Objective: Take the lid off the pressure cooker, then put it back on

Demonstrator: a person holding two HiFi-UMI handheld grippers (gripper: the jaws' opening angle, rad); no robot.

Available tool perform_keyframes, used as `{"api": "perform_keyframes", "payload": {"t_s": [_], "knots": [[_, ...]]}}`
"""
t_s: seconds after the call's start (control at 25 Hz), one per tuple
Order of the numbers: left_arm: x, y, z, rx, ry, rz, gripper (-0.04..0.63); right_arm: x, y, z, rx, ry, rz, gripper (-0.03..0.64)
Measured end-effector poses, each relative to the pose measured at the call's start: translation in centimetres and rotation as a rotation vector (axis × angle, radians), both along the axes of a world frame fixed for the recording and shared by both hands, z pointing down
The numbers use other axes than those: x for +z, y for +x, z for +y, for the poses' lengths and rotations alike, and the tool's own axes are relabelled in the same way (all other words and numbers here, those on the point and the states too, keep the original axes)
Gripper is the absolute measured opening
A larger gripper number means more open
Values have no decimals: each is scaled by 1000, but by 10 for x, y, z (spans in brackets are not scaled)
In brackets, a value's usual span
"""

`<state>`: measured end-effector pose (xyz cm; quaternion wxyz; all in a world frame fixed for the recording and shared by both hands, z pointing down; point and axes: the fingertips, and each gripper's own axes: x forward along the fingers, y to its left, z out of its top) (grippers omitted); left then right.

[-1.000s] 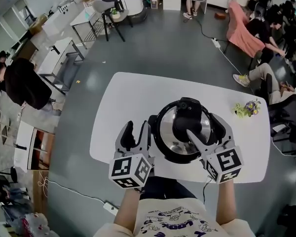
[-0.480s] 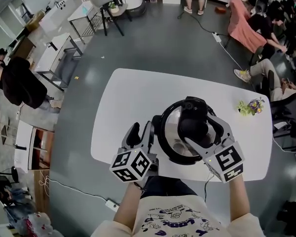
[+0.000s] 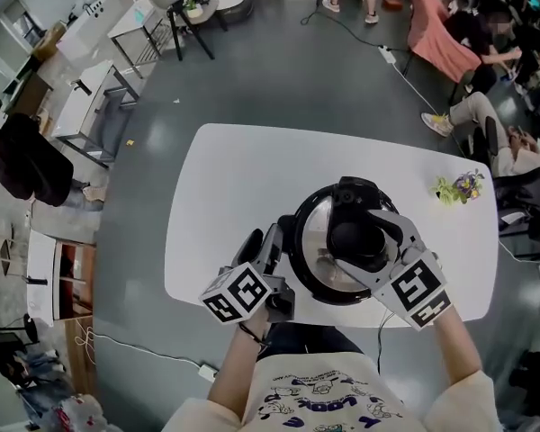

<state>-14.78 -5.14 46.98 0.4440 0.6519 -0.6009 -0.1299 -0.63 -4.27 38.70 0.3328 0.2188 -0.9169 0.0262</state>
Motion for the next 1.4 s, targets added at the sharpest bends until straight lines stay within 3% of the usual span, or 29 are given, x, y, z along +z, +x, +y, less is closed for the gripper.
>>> {"api": "perform_keyframes", "payload": {"t_s": [0.48,0.96,1.4], "knots": [[17,11,-17,44,-38,114,195,20,-4,-1,-160,-97,159,385],[25,18,-21,88,-56,137,133,33,-2,-1,-249,-173,264,385],[27,17,-22,78,-54,157,126,46,0,2,-282,-272,369,350]]}}
